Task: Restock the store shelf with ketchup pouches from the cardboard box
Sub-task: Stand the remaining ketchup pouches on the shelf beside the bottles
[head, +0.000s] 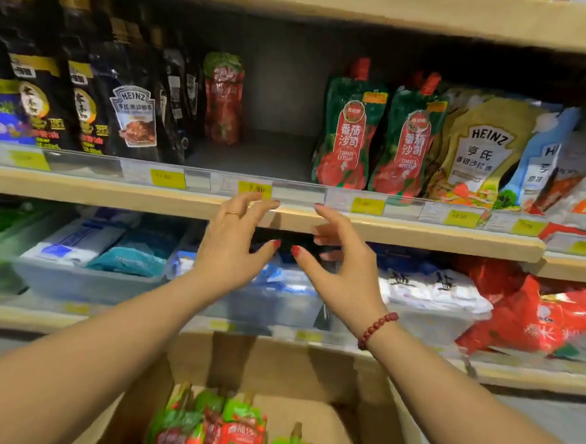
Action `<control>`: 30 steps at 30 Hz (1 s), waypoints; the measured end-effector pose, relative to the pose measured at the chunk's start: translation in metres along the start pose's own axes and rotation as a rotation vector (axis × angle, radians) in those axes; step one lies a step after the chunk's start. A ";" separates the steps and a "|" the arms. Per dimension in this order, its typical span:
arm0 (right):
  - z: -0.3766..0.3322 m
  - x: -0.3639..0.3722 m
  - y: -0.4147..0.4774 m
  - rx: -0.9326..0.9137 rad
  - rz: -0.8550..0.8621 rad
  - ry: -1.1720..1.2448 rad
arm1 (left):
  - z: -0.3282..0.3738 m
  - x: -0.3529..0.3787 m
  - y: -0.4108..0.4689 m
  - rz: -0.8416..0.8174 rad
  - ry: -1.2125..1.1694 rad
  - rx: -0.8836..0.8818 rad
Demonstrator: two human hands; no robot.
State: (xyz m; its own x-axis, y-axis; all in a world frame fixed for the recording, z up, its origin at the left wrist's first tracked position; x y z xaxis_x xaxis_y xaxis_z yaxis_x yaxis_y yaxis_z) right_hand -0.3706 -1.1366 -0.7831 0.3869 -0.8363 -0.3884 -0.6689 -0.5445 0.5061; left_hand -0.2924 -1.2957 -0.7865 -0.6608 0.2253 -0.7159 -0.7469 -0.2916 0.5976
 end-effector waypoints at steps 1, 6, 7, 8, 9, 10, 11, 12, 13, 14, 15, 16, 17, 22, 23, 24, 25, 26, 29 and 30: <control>0.006 0.009 -0.011 0.011 -0.038 -0.001 | -0.007 -0.002 -0.020 -0.022 -0.008 -0.017; 0.050 0.052 -0.074 0.083 -0.342 -0.066 | -0.055 -0.008 -0.133 -0.270 0.089 -0.256; 0.059 0.061 -0.087 0.117 -0.407 -0.076 | -0.064 -0.009 -0.153 -0.326 0.116 -0.317; 0.067 0.070 -0.099 0.148 -0.462 -0.081 | -0.071 -0.010 -0.170 -0.365 0.129 -0.372; 0.075 0.079 -0.112 0.177 -0.517 -0.081 | -0.077 -0.011 -0.185 -0.393 0.131 -0.419; 0.081 0.090 -0.124 0.205 -0.577 -0.078 | -0.080 -0.012 -0.197 -0.415 0.125 -0.454; 0.086 0.100 -0.136 0.231 -0.640 -0.080 | -0.083 -0.012 -0.208 -0.434 0.115 -0.480; 0.091 0.111 -0.148 0.253 -0.701 -0.086 | -0.084 -0.012 -0.217 -0.450 0.107 -0.506; 0.095 0.122 -0.160 0.279 -0.757 -0.090 | -0.085 -0.012 -0.226 -0.461 0.105 -0.537; 0.099 0.132 -0.170 0.319 -0.808 -0.087 | -0.086 -0.011 -0.235 -0.465 0.113 -0.568; 0.100 0.142 -0.181 0.363 -0.851 -0.077 | -0.086 -0.010 -0.242 -0.466 0.131 -0.594; 0.101 0.150 -0.191 0.398 -0.879 -0.055 | -0.085 -0.010 -0.247 -0.467 0.151 -0.616; 0.100 0.158 -0.199 0.415 -0.889 -0.011 | -0.085 -0.009 -0.251 -0.467 0.169 -0.632; 0.097 0.170 -0.220 0.381 -0.902 0.128 | -0.087 -0.005 -0.256 -0.408 0.113 -0.655; 0.094 0.170 -0.218 0.362 -0.927 0.114 | -0.086 -0.004 -0.256 -0.397 0.089 -0.652; 0.091 0.171 -0.216 0.348 -0.950 0.101 | -0.085 -0.003 -0.256 -0.385 0.070 -0.647; 0.089 0.171 -0.215 0.343 -0.972 0.096 | -0.085 -0.003 -0.256 -0.371 0.054 -0.641; 0.087 0.172 -0.215 0.345 -0.991 0.091 | -0.085 -0.003 -0.257 -0.354 0.040 -0.636; 0.084 0.175 -0.216 0.370 -0.993 0.078 | -0.086 -0.002 -0.259 -0.300 -0.002 -0.629; 0.084 0.176 -0.217 0.382 -0.978 0.081 | -0.087 -0.002 -0.259 -0.287 -0.010 -0.624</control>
State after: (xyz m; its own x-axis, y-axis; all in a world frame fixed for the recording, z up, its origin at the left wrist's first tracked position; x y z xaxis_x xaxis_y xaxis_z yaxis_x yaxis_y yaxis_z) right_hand -0.2104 -1.1606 -1.0260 0.8981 -0.0526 -0.4366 -0.1919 -0.9401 -0.2816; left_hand -0.0913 -1.3015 -0.9712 -0.4461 0.3814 -0.8096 -0.7121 -0.6993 0.0629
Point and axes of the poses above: each hand's wrist, its own y-axis towards the middle knuckle, its own x-axis out of the palm, z = x × y, the point moved 2 cm from there along y, towards the middle knuckle, and after that the axes turned 5 degrees about x, right-handed, at the moved point
